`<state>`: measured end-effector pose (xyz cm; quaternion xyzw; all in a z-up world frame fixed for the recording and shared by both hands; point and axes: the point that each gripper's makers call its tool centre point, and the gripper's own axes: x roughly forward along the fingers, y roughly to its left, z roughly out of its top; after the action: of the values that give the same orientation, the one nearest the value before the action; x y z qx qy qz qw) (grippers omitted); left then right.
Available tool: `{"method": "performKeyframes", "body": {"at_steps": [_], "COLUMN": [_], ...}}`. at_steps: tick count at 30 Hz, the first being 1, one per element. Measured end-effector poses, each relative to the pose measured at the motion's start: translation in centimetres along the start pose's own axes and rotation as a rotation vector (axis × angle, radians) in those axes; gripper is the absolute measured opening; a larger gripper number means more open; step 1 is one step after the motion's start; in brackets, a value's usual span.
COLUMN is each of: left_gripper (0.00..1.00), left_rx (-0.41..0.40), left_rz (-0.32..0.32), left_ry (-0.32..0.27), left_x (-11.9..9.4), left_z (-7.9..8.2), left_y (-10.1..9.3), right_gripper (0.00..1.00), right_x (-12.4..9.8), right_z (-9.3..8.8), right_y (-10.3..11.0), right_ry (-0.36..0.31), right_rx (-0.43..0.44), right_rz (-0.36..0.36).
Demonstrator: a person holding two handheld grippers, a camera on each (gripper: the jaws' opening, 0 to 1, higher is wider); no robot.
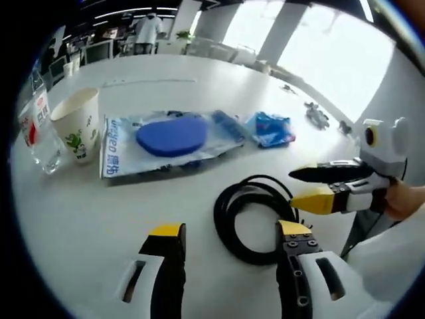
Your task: Arrange the tabletop items into an orderly group along one side of the table until the central work area is clear of visible clutter.
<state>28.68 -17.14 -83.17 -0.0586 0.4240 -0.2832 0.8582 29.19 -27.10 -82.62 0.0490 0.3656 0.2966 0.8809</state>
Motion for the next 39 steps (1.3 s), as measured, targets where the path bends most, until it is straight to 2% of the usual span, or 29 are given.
{"method": "performKeyframes", "body": {"at_steps": [5,12,16,17,21,24,29,33,39], "left_gripper": [0.35,0.23,0.18,0.17,0.12,0.08,0.06,0.02,0.00], "left_rx": [-0.013,-0.012,-0.024,-0.027,-0.052,-0.058,-0.147,-0.225,-0.223], "left_rz": [-0.005,-0.010,-0.009,-0.007,0.000,0.000,0.003,-0.011,-0.024], "left_ry": [0.016,0.045,0.055,0.055,0.064,0.068,0.076,0.042,0.029], "left_x": [0.2,0.4,0.5,0.5,0.5,0.4,0.5,0.3,0.1], "left_z": [-0.3,-1.0,-1.2,-1.2,-1.3,-1.5,-1.5,-1.1,0.0], "left_y": [-0.2,-0.4,-0.3,-0.2,0.1,0.3,0.4,0.2,-0.4], "right_gripper": [0.38,0.26,0.14,0.13,0.10,0.02,0.00,0.00,0.00], "right_x": [0.0,0.5,0.8,0.8,0.8,0.8,0.9,0.4,-0.4], "right_z": [-0.2,-1.2,-2.0,-1.9,-1.9,-1.4,-1.1,-0.5,0.6], "right_y": [0.1,0.8,1.2,1.5,1.0,0.8,0.5,0.6,0.6], "right_ry": [0.003,0.034,0.060,0.045,0.052,0.048,0.047,0.026,0.000], "right_rx": [0.010,0.008,0.003,0.033,0.044,0.069,0.141,0.152,0.171], "right_rz": [0.004,0.021,0.037,0.049,0.032,0.030,0.037,0.037,0.043]}}
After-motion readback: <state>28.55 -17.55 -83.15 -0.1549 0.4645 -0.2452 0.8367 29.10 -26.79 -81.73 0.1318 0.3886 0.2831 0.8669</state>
